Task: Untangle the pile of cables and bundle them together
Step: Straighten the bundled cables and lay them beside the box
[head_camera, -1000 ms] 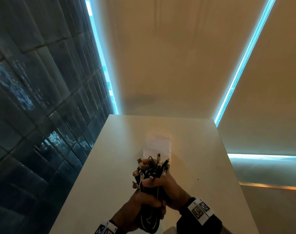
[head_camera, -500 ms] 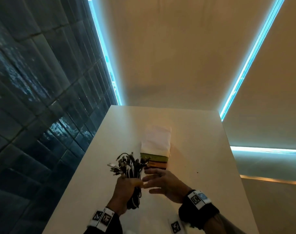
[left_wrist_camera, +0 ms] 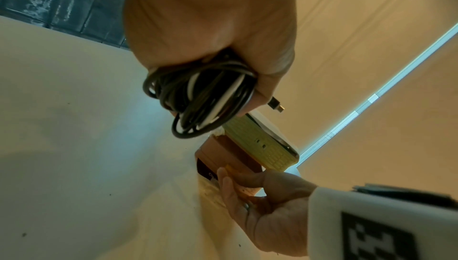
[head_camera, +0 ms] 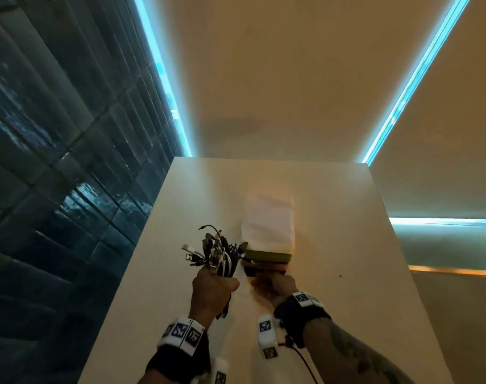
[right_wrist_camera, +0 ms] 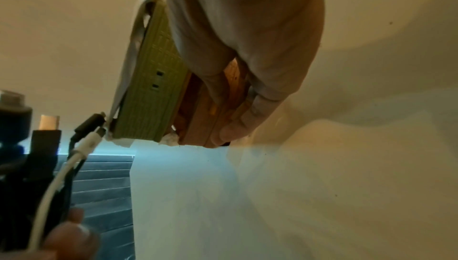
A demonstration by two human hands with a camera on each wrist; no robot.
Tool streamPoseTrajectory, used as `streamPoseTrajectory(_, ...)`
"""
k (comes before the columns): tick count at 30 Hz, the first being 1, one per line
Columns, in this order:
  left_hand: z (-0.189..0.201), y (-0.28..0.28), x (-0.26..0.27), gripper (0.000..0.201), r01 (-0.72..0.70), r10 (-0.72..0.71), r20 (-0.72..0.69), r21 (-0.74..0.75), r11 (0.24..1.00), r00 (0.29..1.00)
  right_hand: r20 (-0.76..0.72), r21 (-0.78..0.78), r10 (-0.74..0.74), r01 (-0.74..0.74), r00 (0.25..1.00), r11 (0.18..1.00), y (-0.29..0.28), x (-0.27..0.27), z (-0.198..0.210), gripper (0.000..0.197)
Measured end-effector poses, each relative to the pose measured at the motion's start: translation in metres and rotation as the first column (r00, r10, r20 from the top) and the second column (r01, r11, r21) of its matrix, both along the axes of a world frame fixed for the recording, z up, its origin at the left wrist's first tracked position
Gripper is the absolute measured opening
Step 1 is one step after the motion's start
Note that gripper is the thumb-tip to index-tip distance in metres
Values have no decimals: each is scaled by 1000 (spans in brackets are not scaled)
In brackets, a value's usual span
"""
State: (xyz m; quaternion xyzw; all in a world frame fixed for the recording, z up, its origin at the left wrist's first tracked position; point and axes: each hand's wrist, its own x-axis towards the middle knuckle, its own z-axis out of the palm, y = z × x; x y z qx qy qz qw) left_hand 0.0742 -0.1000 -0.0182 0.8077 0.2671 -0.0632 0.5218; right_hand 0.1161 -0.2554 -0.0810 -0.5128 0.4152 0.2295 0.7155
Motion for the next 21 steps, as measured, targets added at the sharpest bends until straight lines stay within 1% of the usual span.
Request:
streamPoseTrajectory(5, -3, 7, 2, 18, 40, -39, -33, 15, 999, 999, 29, 34, -127, 126, 992, 991, 7, 1, -9, 14)
streamPoseTrajectory(7, -3, 10, 1, 24, 51, -51, -37, 15, 999, 998, 60, 52, -178, 175, 982, 983, 11, 0, -10, 17)
streamPoseTrajectory(10, -5, 14, -1, 35, 71, -70, -42, 19, 997, 997, 103, 69, -228, 222, 968, 973, 17, -3, -6, 15)
streamPoseTrajectory(12, -4, 17, -3, 32, 90, -89, -45, 31, 995, 995, 127, 67, -233, 226, 964, 972, 18, -5, -4, 17)
streamPoseTrajectory(15, -2, 19, -7, 22, 130, -129, -34, 47, 990, 991, 144, 42, -208, 204, 968, 978, 19, -14, -5, 15)
streamPoseTrajectory(19, -2, 20, -8, 16, 155, -154, -13, 82, 985, 988, 116, 32, -197, 195, 974, 980, 20, -37, -12, 15)
streamPoseTrajectory(21, -3, 19, -8, 16, 170, -169, -21, 84, 982, 985, 99, 33, -167, 165, 981, 986, 18, -52, -17, 16)
